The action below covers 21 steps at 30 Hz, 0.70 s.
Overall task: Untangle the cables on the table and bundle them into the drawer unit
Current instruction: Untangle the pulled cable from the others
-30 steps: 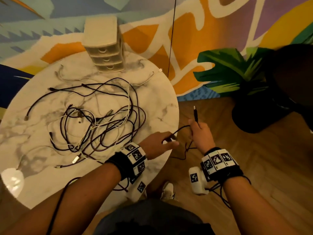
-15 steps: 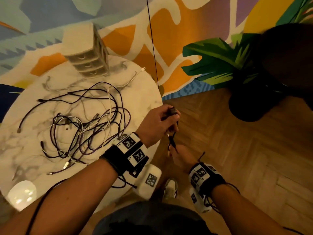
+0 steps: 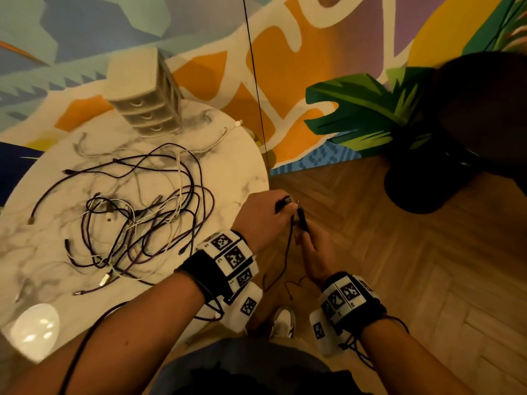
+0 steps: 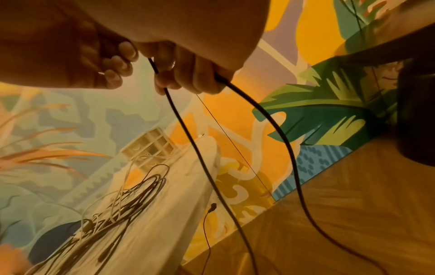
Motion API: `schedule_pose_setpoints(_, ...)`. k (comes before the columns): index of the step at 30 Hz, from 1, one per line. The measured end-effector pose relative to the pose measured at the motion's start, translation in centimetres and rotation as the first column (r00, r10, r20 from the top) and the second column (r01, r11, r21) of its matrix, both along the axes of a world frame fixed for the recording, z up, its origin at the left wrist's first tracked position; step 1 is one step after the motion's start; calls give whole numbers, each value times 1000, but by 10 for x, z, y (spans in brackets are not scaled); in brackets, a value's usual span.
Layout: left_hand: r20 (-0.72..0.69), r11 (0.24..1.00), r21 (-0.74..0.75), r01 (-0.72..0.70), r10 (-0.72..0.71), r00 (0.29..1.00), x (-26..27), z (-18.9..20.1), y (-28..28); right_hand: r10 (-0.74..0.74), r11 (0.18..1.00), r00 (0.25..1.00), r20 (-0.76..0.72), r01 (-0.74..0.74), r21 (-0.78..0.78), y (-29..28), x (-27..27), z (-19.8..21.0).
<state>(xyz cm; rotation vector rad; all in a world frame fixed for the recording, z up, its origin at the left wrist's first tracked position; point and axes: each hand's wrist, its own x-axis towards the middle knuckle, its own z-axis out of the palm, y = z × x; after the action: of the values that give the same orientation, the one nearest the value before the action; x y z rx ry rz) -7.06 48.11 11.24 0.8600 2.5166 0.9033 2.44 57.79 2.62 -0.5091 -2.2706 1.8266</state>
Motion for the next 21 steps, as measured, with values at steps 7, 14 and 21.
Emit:
schedule_pose_setpoints(7, 39, 999, -18, 30, -29, 999, 8, -5, -5, 96, 995, 995, 17, -96, 34, -8, -14, 0)
schedule_pose_setpoints(14, 67, 1000, -11, 23, -22, 998, 4, -11, -10, 143, 979, 989, 29, -146, 140, -15, -24, -1)
schedule_pose_setpoints(21, 183, 997, -12, 74, -71, 981, 4, -10, -13, 240, 909, 962, 127, -269, 318, -13, -25, -9)
